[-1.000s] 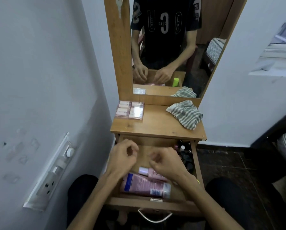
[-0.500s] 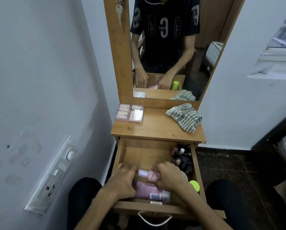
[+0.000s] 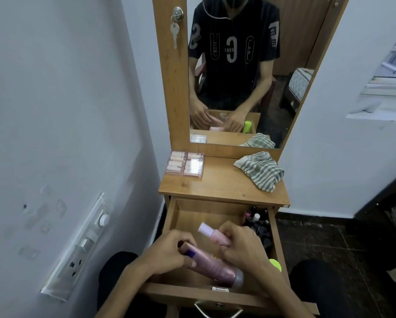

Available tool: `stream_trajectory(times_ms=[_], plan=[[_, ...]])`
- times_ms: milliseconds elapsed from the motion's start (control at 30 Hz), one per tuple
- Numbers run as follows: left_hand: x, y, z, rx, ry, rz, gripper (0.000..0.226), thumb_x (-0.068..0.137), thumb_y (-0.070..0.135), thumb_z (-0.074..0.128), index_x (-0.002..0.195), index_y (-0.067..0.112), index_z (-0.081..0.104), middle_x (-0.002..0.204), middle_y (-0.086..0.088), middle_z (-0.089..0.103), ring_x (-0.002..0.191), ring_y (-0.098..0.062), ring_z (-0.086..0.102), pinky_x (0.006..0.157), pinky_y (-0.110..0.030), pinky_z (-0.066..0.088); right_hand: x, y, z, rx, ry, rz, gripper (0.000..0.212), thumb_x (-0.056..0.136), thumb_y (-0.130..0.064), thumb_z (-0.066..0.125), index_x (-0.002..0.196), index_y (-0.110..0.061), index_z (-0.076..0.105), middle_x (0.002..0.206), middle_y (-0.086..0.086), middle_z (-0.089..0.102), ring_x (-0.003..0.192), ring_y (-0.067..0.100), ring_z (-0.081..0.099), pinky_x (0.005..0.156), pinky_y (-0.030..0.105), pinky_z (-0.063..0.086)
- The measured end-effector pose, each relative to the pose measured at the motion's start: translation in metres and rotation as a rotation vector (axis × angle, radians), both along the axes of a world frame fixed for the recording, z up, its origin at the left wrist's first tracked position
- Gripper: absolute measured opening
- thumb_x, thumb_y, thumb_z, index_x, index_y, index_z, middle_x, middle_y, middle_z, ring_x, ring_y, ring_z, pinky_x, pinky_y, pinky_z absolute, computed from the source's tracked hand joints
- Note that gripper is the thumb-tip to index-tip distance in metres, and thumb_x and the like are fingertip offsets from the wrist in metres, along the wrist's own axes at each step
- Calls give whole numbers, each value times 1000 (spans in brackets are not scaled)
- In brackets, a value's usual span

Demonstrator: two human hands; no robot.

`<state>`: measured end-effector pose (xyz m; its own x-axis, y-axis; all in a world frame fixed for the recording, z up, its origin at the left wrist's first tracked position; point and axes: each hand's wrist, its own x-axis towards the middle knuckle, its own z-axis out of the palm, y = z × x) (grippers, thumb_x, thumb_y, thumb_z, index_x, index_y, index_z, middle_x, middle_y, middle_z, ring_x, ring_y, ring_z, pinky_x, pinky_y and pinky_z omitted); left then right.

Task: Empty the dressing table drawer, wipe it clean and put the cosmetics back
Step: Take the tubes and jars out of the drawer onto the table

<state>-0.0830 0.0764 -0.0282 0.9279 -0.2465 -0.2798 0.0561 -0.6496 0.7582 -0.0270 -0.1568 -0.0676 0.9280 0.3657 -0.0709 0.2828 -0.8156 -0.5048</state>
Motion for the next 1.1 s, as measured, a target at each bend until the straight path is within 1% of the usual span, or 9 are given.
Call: stream_trajectory(times_ms=[100,267,433,567,633,700,800,900,1100], plan=[[1,6,15,-184,-15,59,15,79,16,82,89,26,76,92,4,75,95,-13,70,87,-34,57,-3,-1,7,200,-39,-42,29,82,-35,79,106,-34,63,88,-15,71,78,1,69,67,27,60],[8,21,47,-408,-193,256,14,81,10,84,91,19,80,91,-8,78,89,-23,73,79,-31,54,-2,5,25,471,-118,-128,37,81,-33,87,110,-31,65,100,-20,73,90,-4,71,74,25,62],[33,36,97,-483,-439,466,21,82,1,78,96,17,76,90,8,79,84,-2,72,69,-14,55,9,23,56,615,-119,-186,35,80,-27,89,102,-36,63,94,-25,72,91,-9,70,74,14,57],[64,54,113,-457,-592,554,20,85,10,77,105,12,75,94,6,77,91,-4,70,73,-16,57,26,46,70,733,-122,-233,34,82,-27,88,103,-37,62,94,-14,76,89,0,73,73,22,62],[80,60,113,-449,-616,584,24,86,11,77,110,8,74,101,1,76,95,-10,70,75,-18,57,37,60,75,752,-132,-238,37,83,-24,87,102,-40,59,95,-17,74,90,-3,71,73,18,60],[93,63,109,-427,-606,586,26,88,12,76,113,5,73,107,-4,75,100,-16,69,77,-24,57,48,74,77,760,-117,-230,37,83,-22,88,106,-36,62,97,-17,73,92,-4,70,77,15,59],[109,66,102,-413,-591,583,27,89,14,75,114,5,73,108,-6,75,102,-19,68,79,-27,59,66,92,74,736,-85,-207,42,82,-20,89,118,-24,68,104,-12,75,94,-1,71,84,22,62],[119,70,96,-423,-582,572,27,88,12,75,114,4,73,107,-8,75,101,-20,68,80,-28,60,85,107,70,687,-71,-183,43,79,-21,90,117,-24,69,103,-10,76,93,1,72,85,28,63],[127,78,94,-455,-528,511,26,88,9,75,114,10,72,109,-6,75,103,-20,69,79,-23,60,104,126,65,624,-79,-153,48,79,-24,90,122,-20,68,108,-7,76,96,4,71,85,28,63]])
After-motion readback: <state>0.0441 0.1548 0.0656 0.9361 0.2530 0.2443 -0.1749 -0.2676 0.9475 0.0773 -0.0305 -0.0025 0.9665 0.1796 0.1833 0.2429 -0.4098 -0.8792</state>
